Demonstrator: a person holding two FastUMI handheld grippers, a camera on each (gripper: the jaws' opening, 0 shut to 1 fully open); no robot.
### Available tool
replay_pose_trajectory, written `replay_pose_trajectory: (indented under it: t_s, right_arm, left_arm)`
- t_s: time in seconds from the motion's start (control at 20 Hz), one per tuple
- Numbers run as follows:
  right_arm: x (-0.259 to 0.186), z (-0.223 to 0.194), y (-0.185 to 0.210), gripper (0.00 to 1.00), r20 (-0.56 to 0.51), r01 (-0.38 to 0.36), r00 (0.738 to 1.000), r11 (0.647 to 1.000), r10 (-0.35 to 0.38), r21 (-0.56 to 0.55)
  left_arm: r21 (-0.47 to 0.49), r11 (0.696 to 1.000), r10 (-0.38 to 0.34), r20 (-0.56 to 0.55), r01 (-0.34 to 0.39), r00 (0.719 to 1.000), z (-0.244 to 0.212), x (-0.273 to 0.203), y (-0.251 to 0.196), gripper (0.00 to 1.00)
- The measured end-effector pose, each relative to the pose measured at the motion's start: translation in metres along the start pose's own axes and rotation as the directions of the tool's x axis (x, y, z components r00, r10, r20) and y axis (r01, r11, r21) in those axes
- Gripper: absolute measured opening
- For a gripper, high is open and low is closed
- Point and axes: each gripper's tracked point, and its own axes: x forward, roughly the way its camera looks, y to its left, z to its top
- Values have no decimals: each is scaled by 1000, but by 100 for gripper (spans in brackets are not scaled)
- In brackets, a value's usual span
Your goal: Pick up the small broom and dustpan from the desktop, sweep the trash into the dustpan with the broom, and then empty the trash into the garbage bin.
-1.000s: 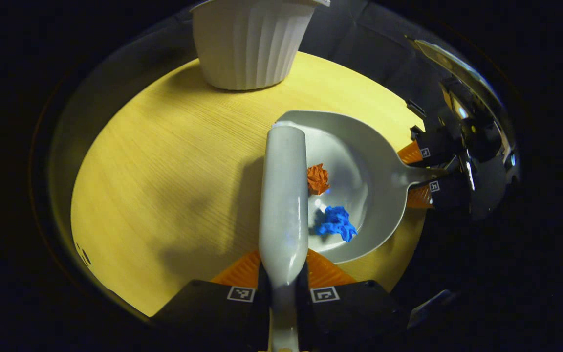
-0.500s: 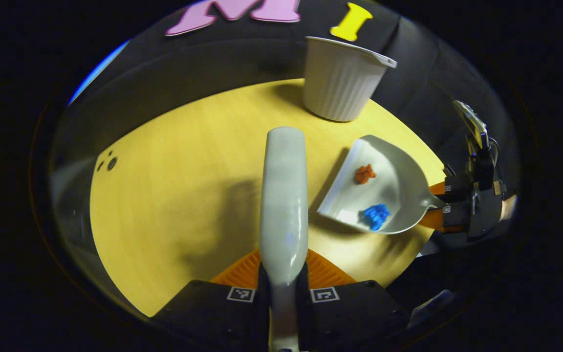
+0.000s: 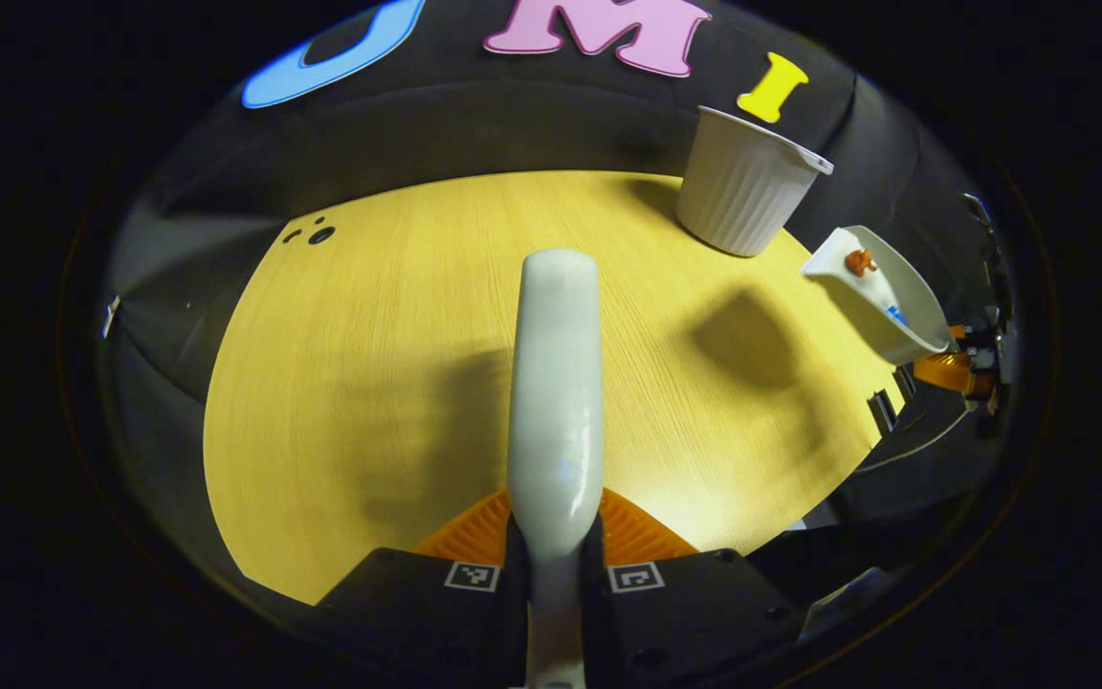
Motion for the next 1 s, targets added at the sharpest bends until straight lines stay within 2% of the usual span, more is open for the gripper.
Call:
replay_pose_trajectory:
  t_s: [0.2, 0.35, 0.4, 0.45, 0.6, 0.65, 0.75, 1.0]
  right_arm:
    - [-23, 11, -9, 37, 34, -22, 999, 993, 18, 115]
    - [-37, 24, -28, 37, 53, 67, 996, 992, -74, 109]
    - [-41, 36, -33, 32, 68, 71, 994, 989, -80, 126]
    - [-43, 51, -39, 37, 79, 68, 994, 987, -80, 146]
    - [-47, 88, -65, 36, 109, 120, 985, 983, -135, 140]
    - [-44, 101, -75, 36, 116, 142, 981, 982, -157, 126]
    - [-36, 125, -91, 36, 124, 165, 976, 978, -181, 131]
    - [5, 162, -134, 37, 87, 234, 962, 946, -259, 224]
  left_arm:
    - [3, 1000, 8, 7, -8, 1000, -6, -6, 11, 27]
    - [-8, 999, 33, 8, -33, 999, -12, -13, 35, 27]
    - [-30, 999, 37, 11, -36, 999, -13, -16, 40, 26]
    - [-60, 998, 33, 14, -32, 999, -13, -18, 45, 25]
    - [-137, 990, 24, 20, -21, 1000, -18, -25, 57, 29]
    - [-153, 988, 30, 22, -26, 999, -18, -27, 63, 25]
    - [-186, 982, 31, 25, -26, 999, -19, -29, 71, 25]
    - [-297, 953, 81, 86, -52, 993, -16, -46, 102, 25]
